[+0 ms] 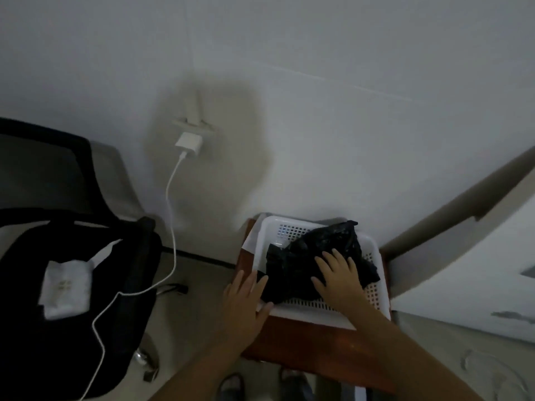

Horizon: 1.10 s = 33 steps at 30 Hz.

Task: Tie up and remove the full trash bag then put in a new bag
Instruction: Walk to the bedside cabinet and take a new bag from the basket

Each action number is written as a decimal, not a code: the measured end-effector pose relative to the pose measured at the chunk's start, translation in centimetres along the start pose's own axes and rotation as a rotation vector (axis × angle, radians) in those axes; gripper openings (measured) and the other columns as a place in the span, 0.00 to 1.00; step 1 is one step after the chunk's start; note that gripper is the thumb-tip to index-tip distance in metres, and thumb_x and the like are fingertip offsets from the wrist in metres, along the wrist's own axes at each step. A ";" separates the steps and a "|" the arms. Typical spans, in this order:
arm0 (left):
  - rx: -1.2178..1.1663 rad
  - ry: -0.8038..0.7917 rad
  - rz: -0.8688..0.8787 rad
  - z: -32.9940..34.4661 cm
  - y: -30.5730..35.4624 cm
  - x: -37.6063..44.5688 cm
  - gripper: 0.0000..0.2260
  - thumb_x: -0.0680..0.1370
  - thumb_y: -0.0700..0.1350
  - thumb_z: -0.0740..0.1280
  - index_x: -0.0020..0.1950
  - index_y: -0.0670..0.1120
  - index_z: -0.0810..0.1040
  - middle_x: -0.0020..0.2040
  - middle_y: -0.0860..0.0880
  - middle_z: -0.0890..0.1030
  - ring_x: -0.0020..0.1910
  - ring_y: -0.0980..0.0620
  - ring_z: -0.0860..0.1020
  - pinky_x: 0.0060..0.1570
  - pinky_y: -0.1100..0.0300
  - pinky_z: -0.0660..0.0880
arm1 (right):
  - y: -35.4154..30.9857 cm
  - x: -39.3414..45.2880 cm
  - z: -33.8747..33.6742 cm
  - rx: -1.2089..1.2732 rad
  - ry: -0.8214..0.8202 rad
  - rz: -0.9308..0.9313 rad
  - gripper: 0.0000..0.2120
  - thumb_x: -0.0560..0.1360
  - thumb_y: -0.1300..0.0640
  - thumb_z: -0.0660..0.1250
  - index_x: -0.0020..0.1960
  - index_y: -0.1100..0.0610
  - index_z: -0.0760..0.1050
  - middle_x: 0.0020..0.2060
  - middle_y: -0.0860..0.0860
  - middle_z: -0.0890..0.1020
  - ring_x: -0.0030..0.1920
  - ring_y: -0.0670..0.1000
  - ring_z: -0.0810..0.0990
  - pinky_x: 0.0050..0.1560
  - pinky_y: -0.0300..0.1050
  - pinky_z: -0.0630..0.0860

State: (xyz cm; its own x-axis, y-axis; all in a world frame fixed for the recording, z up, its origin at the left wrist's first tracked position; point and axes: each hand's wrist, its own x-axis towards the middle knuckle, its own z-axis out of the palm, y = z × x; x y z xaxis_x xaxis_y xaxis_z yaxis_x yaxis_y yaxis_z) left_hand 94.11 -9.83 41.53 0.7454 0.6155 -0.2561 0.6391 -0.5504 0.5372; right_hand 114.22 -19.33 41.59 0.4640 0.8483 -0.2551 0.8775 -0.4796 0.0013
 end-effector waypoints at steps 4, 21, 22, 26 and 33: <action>-0.068 0.155 -0.097 3.0 -0.5 0.5 0.24 0.78 0.61 0.44 0.64 0.48 0.66 0.59 0.41 0.80 0.63 0.44 0.68 0.52 0.43 0.74 | 0.1 5.9 2.5 -0.091 -0.014 -0.277 0.38 0.78 0.42 0.33 0.48 0.54 0.81 0.49 0.56 0.85 0.52 0.59 0.82 0.48 0.68 0.75; -0.084 0.343 -0.457 6.3 5.5 -0.2 0.36 0.75 0.65 0.42 0.63 0.40 0.72 0.61 0.37 0.78 0.62 0.35 0.73 0.61 0.43 0.60 | 6.0 4.8 6.2 -0.011 -0.013 -0.653 0.22 0.66 0.44 0.73 0.51 0.59 0.79 0.37 0.56 0.84 0.42 0.55 0.82 0.60 0.63 0.62; -0.089 0.350 -0.458 6.2 5.9 -0.5 0.36 0.75 0.65 0.41 0.64 0.40 0.72 0.61 0.37 0.78 0.63 0.35 0.73 0.62 0.44 0.59 | 6.1 4.6 6.1 0.007 0.044 -0.651 0.18 0.58 0.48 0.80 0.42 0.57 0.81 0.29 0.53 0.83 0.33 0.52 0.82 0.55 0.59 0.68; -0.095 0.425 -0.459 5.5 6.8 -1.5 0.35 0.75 0.66 0.44 0.66 0.42 0.70 0.64 0.39 0.76 0.65 0.37 0.71 0.65 0.47 0.58 | 5.6 4.4 3.4 0.177 0.257 -0.643 0.16 0.68 0.44 0.64 0.36 0.56 0.81 0.23 0.49 0.81 0.26 0.48 0.79 0.41 0.55 0.78; -0.195 0.723 -0.619 0.6 6.5 -6.3 0.49 0.65 0.75 0.41 0.68 0.39 0.65 0.69 0.39 0.69 0.71 0.41 0.63 0.67 0.55 0.56 | -1.7 4.8 -4.3 0.188 0.503 -0.771 0.24 0.71 0.42 0.53 0.41 0.58 0.81 0.27 0.52 0.82 0.29 0.51 0.81 0.41 0.44 0.61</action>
State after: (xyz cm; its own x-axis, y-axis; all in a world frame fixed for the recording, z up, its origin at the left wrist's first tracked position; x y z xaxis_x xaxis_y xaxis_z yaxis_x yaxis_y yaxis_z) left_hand 93.69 -17.58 46.11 -0.0507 0.9986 -0.0172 0.7879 0.0506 0.6137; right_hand 115.44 -13.48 44.48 -0.2013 0.9232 0.3273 0.9509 0.2644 -0.1611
